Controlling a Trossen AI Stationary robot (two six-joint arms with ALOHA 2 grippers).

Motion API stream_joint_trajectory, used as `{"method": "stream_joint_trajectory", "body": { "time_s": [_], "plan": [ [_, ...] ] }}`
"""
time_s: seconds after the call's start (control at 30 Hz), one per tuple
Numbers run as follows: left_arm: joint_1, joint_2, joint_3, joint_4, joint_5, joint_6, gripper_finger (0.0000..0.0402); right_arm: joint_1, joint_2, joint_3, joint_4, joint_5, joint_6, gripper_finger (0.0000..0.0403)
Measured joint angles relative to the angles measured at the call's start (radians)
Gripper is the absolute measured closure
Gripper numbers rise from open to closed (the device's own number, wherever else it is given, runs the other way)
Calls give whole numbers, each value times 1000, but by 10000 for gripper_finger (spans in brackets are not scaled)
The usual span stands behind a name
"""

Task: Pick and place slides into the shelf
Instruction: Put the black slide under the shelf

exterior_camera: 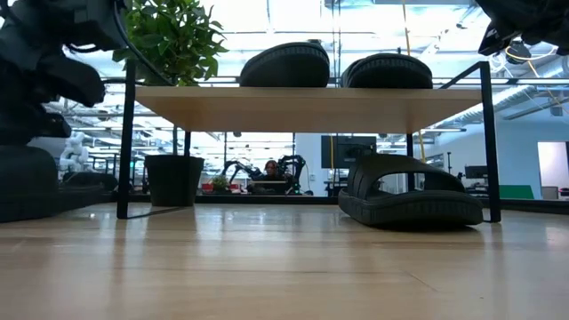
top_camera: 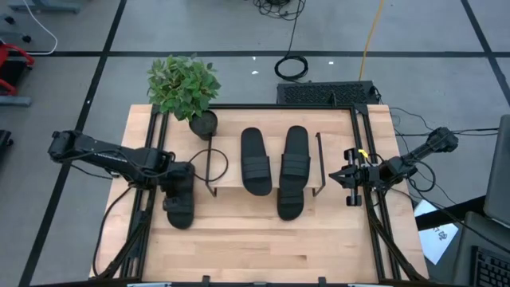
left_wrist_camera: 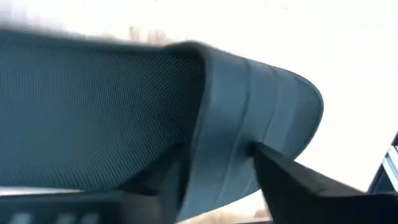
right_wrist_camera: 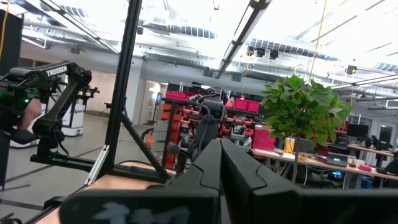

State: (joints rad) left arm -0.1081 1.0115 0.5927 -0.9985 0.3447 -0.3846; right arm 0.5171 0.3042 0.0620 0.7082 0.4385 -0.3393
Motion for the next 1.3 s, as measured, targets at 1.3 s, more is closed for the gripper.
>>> {"method": "stream_joint_trajectory", "body": {
  "time_s": [1.3],
  "plan": [
    [-556,391,606,104,-135,-333,401,0,0,0,21,-76,-5,403]
  ]
}}
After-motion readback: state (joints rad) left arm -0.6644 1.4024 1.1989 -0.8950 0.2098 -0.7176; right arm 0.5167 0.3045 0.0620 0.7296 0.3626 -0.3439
